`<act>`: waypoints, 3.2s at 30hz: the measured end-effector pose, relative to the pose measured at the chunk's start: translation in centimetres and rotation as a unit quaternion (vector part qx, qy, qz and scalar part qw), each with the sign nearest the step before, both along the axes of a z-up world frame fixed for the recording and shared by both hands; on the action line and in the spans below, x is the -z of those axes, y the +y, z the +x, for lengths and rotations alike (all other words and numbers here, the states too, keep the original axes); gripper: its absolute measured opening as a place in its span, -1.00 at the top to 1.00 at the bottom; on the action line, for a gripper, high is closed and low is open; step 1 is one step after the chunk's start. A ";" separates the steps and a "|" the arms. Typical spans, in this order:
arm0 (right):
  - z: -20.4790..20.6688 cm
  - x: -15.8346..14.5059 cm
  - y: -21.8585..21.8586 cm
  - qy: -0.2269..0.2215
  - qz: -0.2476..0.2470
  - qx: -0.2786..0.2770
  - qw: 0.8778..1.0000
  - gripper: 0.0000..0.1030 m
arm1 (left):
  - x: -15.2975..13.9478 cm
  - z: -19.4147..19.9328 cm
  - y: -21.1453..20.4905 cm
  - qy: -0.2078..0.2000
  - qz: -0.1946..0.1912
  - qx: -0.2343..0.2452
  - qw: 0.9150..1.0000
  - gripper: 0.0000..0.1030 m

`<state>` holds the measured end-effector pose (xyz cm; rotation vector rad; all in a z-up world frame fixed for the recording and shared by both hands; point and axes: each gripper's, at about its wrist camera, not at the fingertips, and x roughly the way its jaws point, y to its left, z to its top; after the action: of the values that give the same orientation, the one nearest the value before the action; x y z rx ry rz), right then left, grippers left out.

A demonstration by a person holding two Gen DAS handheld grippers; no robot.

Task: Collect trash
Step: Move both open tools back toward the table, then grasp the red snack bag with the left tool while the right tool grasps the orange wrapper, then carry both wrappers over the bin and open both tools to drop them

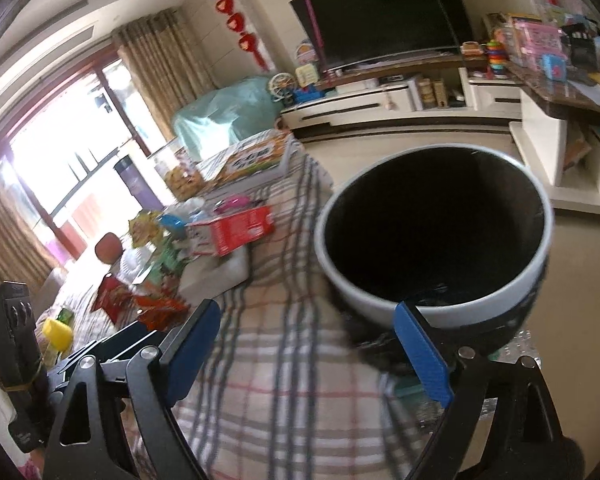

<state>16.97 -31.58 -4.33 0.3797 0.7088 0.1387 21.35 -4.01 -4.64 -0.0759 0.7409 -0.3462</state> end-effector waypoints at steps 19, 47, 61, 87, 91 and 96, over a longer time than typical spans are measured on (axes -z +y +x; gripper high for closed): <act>1.4 0.9 9.5 0.014 0.006 -0.089 0.996 -0.75 | -0.1 -3.9 7.9 0.018 0.006 -0.126 0.992 -0.24; 6.0 4.1 15.9 0.062 0.004 -0.130 0.990 0.76 | 1.3 7.0 14.4 0.061 -0.024 -0.151 0.986 0.67; 2.4 2.5 14.6 0.032 0.001 -0.150 0.988 0.90 | 0.8 0.8 12.0 0.039 -0.018 -0.114 0.993 0.72; -1.7 0.5 4.2 0.002 0.010 -0.045 0.999 0.90 | -1.4 -1.8 -0.3 0.029 -0.003 0.041 0.999 0.72; -2.0 0.2 2.3 -0.001 0.009 -0.029 1.000 0.90 | -1.4 -0.9 -1.7 0.028 0.001 0.057 0.998 0.72; -2.2 -0.2 -0.1 -0.003 0.007 -0.006 1.000 0.90 | -1.6 0.2 -4.0 0.025 0.006 0.079 0.997 0.72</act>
<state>14.81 -31.68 -4.16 0.3873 0.7037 0.1561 21.60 -8.05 -3.00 -0.0149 0.8009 -0.4925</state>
